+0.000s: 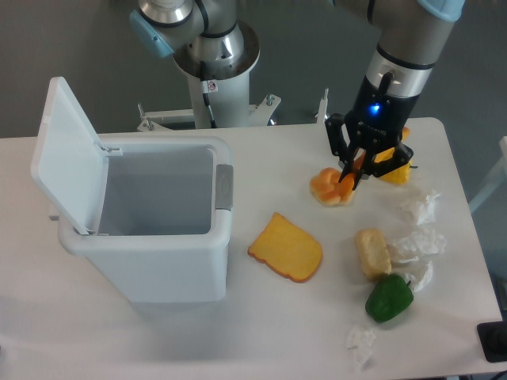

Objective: Place the long bread in the trash can

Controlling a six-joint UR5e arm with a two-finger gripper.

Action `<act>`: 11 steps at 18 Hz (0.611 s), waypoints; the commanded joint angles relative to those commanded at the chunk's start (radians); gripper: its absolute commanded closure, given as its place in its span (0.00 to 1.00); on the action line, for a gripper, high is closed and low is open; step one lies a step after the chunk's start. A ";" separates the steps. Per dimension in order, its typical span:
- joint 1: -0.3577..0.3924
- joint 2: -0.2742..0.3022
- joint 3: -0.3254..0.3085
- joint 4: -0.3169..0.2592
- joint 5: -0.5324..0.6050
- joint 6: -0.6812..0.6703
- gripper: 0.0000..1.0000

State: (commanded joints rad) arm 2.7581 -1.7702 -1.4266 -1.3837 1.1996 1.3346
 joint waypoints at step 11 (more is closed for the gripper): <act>0.018 0.000 0.031 0.002 -0.095 -0.052 0.74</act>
State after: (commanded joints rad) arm 2.7764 -1.7702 -1.3960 -1.3821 1.1046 1.2825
